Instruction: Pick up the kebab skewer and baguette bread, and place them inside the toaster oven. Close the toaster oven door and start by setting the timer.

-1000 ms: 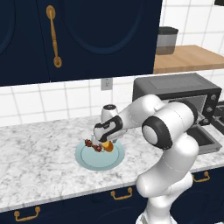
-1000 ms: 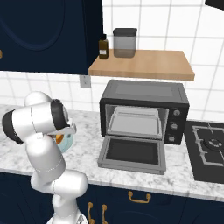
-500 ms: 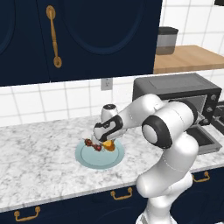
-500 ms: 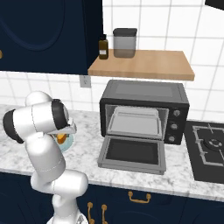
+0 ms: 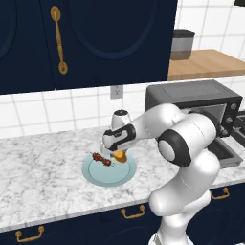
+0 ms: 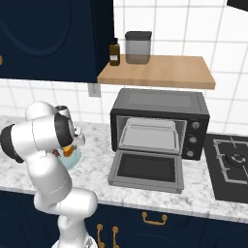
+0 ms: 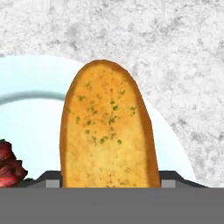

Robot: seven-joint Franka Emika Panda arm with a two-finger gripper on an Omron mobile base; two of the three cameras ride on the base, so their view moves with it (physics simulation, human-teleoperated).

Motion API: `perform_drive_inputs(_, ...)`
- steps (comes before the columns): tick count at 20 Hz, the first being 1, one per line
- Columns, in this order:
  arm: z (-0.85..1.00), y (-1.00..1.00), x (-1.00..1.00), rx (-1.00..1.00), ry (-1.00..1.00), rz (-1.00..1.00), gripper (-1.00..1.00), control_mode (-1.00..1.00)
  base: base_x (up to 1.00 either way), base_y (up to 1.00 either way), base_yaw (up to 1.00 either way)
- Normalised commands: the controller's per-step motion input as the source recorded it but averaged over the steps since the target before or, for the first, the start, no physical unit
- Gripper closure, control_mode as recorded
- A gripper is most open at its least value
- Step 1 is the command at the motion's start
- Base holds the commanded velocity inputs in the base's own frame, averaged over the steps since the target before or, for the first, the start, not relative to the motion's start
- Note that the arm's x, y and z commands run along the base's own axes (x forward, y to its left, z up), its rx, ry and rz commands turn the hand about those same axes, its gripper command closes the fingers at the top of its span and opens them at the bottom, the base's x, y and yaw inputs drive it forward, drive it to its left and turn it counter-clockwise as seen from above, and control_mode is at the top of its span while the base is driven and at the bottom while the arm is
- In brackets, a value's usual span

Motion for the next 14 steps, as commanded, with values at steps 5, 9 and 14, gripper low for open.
perform_drive_inputs(5, 0.47, -0.32, -0.39, 0.0, 0.0, 0.0, 1.0, -1.0, 0.0, 0.0, 0.0)
perform_drive_inputs(9, 0.14, -0.38, -0.61, 0.0, 0.0, 0.0, 1.0, -1.0, 0.0, 0.0, 0.0)
perform_drive_inputs(14, 0.26, -0.34, -0.45, 0.0, 0.0, 0.0, 1.0, -1.0, 0.0, 0.0, 0.0)
